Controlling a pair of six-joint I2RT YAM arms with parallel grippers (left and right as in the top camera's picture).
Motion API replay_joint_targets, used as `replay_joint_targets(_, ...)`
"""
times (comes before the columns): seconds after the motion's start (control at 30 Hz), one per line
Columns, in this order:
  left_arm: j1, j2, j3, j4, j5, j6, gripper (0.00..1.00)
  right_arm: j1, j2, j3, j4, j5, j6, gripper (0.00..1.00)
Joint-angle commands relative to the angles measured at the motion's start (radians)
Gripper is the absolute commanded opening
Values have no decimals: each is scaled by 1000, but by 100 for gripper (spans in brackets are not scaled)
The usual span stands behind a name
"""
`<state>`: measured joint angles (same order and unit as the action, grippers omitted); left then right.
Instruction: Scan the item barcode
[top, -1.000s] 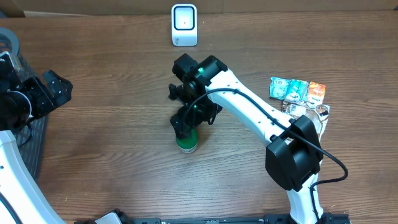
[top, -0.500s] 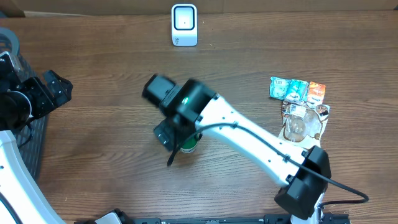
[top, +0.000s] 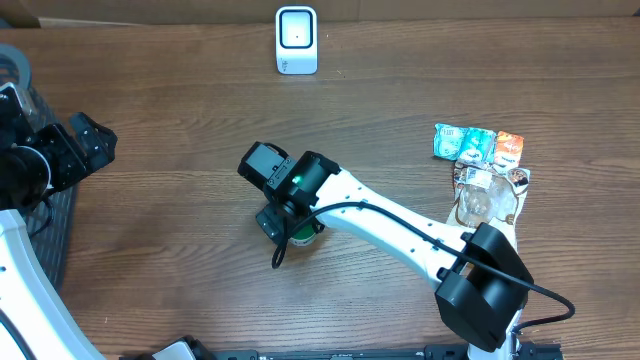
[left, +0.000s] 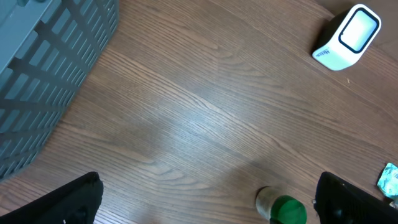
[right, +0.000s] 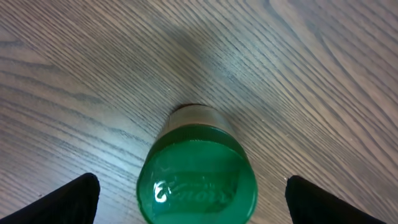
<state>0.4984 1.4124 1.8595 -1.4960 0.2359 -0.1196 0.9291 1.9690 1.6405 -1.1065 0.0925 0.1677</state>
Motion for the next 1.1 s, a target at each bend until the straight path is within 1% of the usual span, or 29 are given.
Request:
replay_joint_targets(0.0, 2, 2, 12, 2, 8, 19, 100, -7, -9, -34, 27, -4, -30, 92)
replay_joint_targets(0.17, 2, 2, 12, 1, 8, 19, 99, -10, -9, -82, 57, -3, -46, 86)
replay_joint_targets(0.47, 2, 2, 12, 2, 8, 19, 100, -10, -9, -84, 84, 0, -69, 81)
replay_joint_targets(1.07, 2, 2, 12, 1, 8, 19, 100, -16, 12, -84, 84, 0, -72, 80)
